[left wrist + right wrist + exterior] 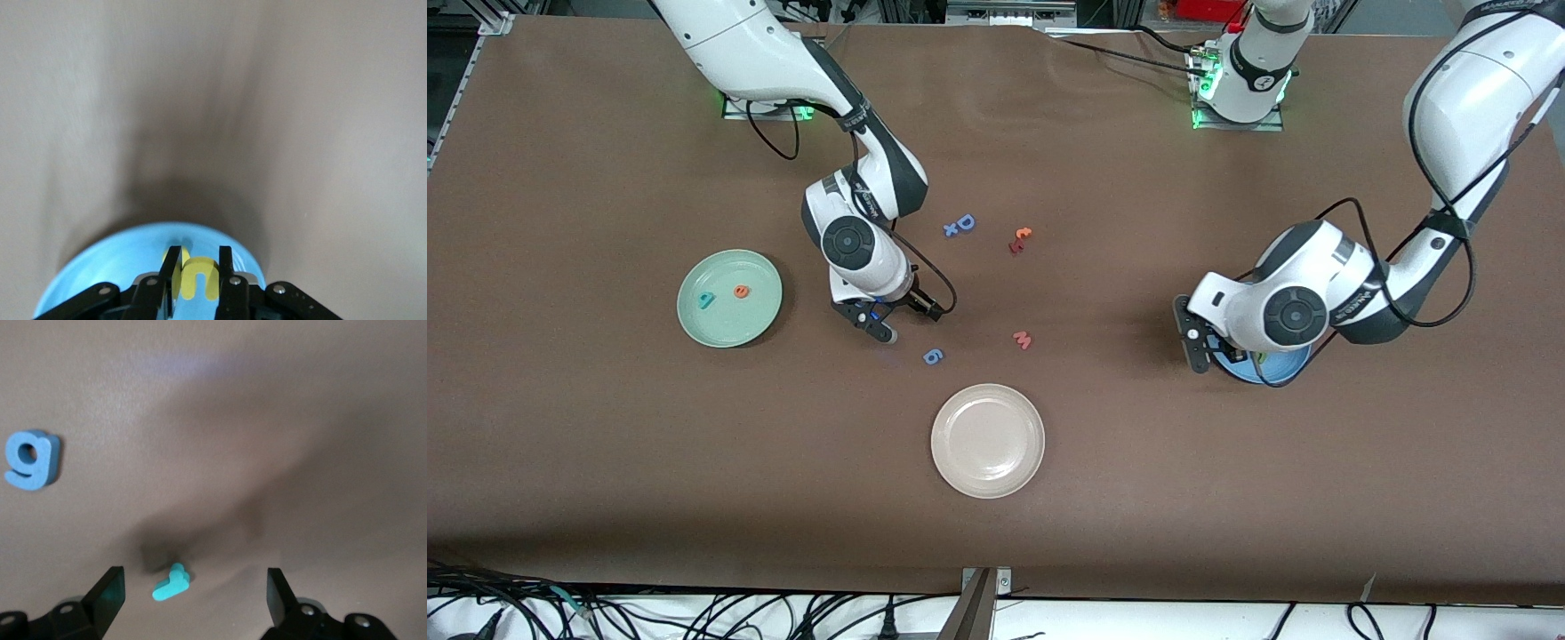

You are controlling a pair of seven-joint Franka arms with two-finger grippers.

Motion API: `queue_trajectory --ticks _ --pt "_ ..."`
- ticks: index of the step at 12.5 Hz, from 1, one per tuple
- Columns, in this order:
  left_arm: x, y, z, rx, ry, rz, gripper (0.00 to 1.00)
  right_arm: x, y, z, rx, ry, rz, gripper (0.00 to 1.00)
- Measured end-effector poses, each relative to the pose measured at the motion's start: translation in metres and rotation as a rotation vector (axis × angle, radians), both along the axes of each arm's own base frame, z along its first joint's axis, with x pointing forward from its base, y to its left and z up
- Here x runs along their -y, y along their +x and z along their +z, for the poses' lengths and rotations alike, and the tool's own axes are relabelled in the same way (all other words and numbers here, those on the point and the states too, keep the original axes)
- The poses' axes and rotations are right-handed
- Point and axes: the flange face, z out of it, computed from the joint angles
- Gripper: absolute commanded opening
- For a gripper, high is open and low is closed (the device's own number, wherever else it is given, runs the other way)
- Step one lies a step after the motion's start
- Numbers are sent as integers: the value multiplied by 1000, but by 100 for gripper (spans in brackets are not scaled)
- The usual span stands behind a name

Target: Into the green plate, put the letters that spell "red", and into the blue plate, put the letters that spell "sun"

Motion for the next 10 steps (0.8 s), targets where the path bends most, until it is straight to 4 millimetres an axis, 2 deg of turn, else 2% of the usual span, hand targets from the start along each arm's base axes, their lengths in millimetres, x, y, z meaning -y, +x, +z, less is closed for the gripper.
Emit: queue_trajectory --ticks 2,3,4,5,6,7,8,10 --pt "-22 -6 -11 -14 22 6 0 -6 -4 0 -6 8 -2 82" --pt "-32 -10 -17 -16 42 0 0 -8 -6 -1 -8 9 -2 73" --pt "-43 -13 -22 -21 54 1 0 -9 -7 -3 -11 8 -1 73" --pt "-52 -16 -26 -29 54 5 6 -9 -8 -5 -15 6 -2 72" --pt "-58 -17 -27 -34 51 5 28 -9 -9 -8 -18 4 -2 64" --pt "-61 -18 -29 -34 49 3 91 -9 -9 -10 -21 2 -1 61" --pt "-62 -18 -29 -33 52 0 100 -9 -10 -11 -23 1 -1 54" --pt "-61 -18 -28 -31 51 -3 100 -11 -8 -9 -15 7 -2 47"
